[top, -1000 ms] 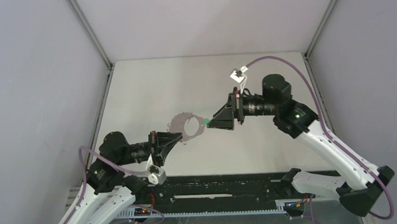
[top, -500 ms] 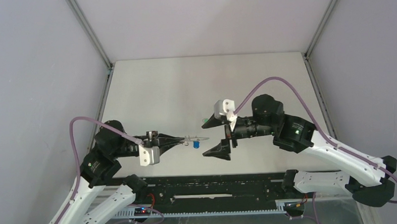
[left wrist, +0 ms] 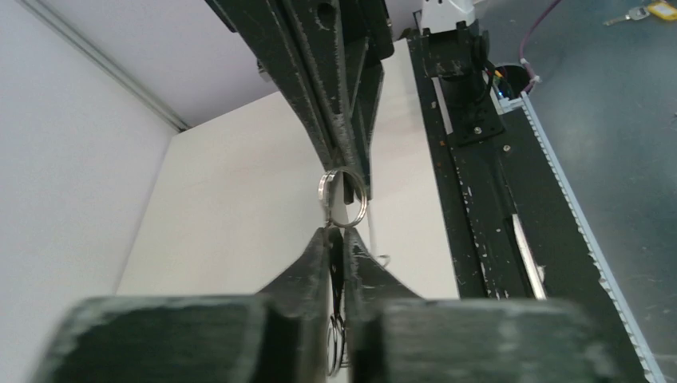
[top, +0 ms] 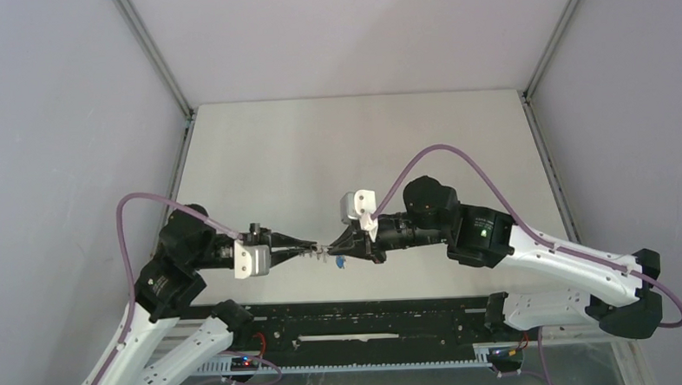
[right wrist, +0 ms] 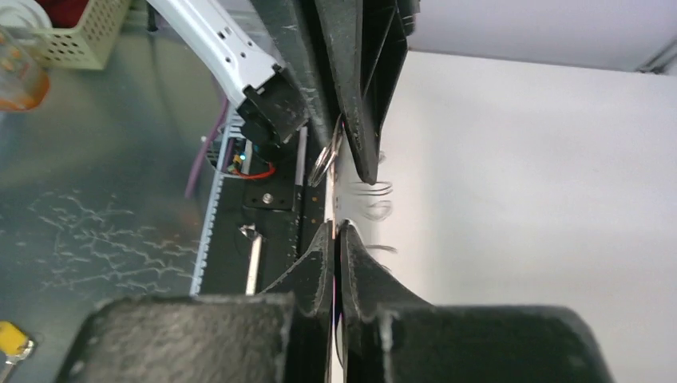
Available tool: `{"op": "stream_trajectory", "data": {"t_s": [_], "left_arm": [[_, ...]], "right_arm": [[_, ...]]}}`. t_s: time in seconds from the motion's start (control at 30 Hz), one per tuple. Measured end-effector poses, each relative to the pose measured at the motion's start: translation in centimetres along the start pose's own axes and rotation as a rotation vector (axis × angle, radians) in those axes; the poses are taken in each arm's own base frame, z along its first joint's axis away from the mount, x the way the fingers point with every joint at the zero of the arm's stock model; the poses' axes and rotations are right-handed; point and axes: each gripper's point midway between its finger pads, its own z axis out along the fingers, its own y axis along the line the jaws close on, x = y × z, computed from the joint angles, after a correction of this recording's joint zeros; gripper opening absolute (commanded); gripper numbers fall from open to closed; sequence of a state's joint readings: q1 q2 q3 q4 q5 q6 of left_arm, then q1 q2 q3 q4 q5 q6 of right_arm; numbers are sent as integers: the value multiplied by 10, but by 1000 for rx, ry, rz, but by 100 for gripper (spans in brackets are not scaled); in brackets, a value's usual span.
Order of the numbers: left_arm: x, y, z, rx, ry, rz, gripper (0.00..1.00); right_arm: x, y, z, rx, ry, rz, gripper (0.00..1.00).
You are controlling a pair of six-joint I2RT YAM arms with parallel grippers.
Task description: Put the keys on the keyring
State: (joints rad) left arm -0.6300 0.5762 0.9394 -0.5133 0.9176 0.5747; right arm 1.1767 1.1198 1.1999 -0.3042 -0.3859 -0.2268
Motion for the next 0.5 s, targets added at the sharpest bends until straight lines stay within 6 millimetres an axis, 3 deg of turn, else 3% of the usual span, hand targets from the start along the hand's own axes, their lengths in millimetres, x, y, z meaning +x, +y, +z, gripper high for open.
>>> {"op": "stream_trajectory", "data": {"t_s": [0.07, 0.1, 0.27, 0.5], "left_arm": [[2, 0, -1, -6, 8, -14, 49], [2, 2, -1, -16, 13, -10, 56], [-4, 29, -10, -177, 22, 79, 70], [-17, 36, -26, -294, -22, 231, 73]], "right_arm": [[0, 2, 1, 5, 3, -8, 0], [0, 0, 1, 18, 5, -4, 0], [3, -8, 2, 122, 23, 48, 0], [11, -33, -6, 327, 72, 145, 0]]}}
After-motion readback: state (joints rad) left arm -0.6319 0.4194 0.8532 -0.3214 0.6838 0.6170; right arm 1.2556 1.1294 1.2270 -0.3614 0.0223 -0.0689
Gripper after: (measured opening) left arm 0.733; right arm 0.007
